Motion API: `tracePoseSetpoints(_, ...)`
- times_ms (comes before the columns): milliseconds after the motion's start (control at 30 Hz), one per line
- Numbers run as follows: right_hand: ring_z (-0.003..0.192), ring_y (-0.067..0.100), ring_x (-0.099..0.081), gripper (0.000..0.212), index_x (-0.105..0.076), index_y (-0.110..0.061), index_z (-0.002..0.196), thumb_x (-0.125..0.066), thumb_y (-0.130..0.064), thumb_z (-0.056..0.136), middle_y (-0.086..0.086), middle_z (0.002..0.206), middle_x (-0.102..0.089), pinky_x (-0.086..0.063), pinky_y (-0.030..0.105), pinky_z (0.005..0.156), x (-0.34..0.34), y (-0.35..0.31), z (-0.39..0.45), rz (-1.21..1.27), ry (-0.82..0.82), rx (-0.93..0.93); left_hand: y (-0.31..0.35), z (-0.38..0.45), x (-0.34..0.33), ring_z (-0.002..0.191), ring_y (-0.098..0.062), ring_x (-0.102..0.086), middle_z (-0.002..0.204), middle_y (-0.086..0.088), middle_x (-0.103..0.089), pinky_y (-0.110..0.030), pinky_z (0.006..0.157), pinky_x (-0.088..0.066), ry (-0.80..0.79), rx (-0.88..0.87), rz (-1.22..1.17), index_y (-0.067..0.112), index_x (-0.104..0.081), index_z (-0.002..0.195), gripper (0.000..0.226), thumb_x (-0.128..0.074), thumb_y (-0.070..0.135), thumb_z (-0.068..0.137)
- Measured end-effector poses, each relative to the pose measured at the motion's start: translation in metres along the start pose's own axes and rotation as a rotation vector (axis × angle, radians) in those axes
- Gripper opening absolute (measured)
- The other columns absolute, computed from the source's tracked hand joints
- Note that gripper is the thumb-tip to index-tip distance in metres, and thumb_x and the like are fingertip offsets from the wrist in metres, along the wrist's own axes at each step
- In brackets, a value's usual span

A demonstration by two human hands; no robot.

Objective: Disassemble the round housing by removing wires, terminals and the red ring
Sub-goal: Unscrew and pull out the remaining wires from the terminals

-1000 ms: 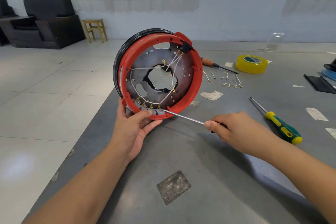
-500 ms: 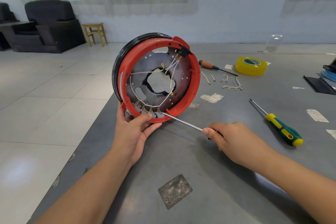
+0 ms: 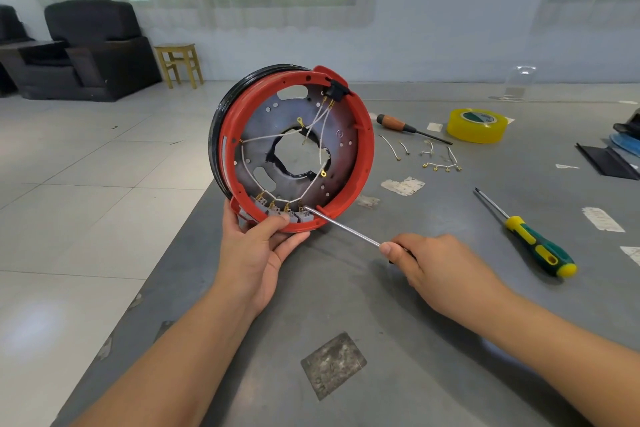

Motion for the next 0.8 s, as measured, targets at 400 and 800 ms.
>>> tracePoseSetpoints(400,0.068,0.012,-0.061,0.071,-0.063,-0.029,0.091,-0.015,-0.081,0.081,-0.003,0.071,-0.066,-0.055,0.041,0.070,0.006,0.005,0.000,0.191,-0.075,-0.067,0.000,0.002,0.007,0.103,-0.052,-0.072,0.105,-0.022,-0.074,-0.059,0.085,-0.061,-0.010,0.036,-0.027,0.025,-0.053,0.134,0.063,-0.065,-0.016,0.087)
tracePoseSetpoints(800,0.086,0.008,-0.063,0.031,-0.063,-0.039,0.116,-0.049,-0.060,0.098,-0.014,0.097,-0.070,-0.056,0.034,0.079,0.015,-0.003,0.003,0.041,-0.192,0.052,0.004,0.000,0.008,0.101,-0.047,-0.074,0.105,-0.013,-0.074,-0.056,0.079,-0.062,0.025,0.083,-0.049,0.020,-0.051,0.134,0.048,-0.061,-0.004,0.093)
Point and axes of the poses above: each hand's wrist, its own z-axis towards the middle knuckle, its own x-axis out of the back of the hand, y = z × x, the point moved 8 cm from there along z, towards the middle knuckle
